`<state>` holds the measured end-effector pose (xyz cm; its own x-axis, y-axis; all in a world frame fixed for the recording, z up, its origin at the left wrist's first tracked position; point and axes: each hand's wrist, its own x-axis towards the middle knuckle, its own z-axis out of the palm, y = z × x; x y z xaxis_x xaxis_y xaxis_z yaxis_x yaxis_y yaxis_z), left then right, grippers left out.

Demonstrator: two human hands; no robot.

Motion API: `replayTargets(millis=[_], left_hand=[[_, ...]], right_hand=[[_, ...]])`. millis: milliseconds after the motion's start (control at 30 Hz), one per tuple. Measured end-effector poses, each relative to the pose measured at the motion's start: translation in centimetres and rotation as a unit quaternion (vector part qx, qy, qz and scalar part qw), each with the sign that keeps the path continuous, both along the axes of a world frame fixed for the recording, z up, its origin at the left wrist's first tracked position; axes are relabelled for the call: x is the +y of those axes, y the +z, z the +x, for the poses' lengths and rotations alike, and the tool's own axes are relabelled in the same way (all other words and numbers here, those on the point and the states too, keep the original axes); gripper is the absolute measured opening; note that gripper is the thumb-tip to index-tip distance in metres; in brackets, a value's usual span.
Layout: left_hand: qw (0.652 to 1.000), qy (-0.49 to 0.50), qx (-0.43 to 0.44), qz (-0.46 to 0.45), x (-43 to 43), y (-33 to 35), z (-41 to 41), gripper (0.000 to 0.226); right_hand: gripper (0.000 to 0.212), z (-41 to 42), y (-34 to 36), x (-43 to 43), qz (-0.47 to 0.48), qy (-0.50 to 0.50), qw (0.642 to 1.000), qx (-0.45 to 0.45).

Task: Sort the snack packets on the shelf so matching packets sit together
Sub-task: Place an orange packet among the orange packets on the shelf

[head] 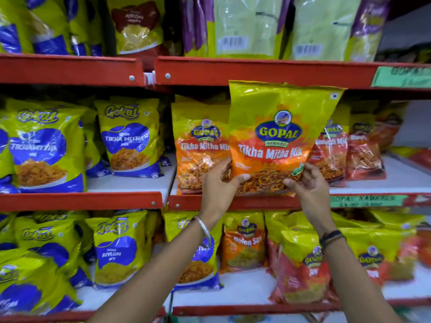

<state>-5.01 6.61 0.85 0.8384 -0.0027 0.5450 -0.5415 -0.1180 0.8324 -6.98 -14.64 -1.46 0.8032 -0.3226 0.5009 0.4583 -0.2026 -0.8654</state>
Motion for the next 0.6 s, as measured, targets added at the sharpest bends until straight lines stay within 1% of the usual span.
replayTargets(millis=[100,167,267,367,433,533,600], left_hand=[[1.000,-0.013,-0.022,-0.003,-3.4,-0.2,1.6,0.047],[1.000,-0.016,-0.018,-0.002,-5.0,-0.6,2.6,0.045],[1.000,-0.007,0.011,0.027,-6.3,-2.2,4.4,0.045],[0.997,0.005,0.046,0.055,-7.2,-3.4,6.0,0.055],[0.997,0.007,0.055,0.059,-7.6,-3.5,6.7,0.053],[0.996,0.015,0.035,0.084,-8.0,-3.2,7.3,0.051],[0.995,0.019,0.024,0.090,-7.8,-3.4,7.2,0.053]], right_hand=[[0.050,1.4,0.2,-2.9,-0.007,-0.016,1.000,-0.010],[0.049,2.3,-0.1,-4.1,-0.027,-0.019,0.999,-0.001],[0.051,4.0,-1.4,-5.5,-0.050,-0.010,0.998,0.021],[0.048,6.0,-2.3,-6.5,-0.075,-0.004,0.996,0.046],[0.050,7.3,-2.3,-6.7,-0.089,-0.009,0.994,0.059],[0.057,8.3,-1.7,-6.7,-0.097,-0.010,0.992,0.079],[0.058,7.7,-2.0,-6.2,-0.099,-0.045,0.992,0.064]])
